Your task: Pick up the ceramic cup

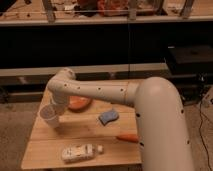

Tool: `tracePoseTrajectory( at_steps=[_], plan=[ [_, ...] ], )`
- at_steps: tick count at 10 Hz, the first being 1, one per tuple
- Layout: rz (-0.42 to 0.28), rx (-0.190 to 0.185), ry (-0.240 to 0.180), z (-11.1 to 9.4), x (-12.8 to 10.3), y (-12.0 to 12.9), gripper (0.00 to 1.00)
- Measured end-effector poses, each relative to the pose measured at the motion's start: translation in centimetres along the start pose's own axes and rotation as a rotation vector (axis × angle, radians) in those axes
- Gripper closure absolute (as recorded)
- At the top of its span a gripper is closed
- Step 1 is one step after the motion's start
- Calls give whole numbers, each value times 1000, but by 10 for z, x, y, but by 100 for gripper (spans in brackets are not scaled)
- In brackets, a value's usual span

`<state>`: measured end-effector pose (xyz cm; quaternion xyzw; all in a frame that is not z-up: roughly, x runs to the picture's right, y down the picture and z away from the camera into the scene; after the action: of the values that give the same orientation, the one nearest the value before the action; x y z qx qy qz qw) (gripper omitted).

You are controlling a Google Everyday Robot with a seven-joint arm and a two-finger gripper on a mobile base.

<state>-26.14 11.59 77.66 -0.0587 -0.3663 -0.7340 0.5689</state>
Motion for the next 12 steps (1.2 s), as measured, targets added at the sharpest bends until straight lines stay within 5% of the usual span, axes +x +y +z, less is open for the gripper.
tracePoseTrajectory(
  at_steps=[12],
  plan=[
    [-8,6,-1,-8,6,3,100]
  ],
)
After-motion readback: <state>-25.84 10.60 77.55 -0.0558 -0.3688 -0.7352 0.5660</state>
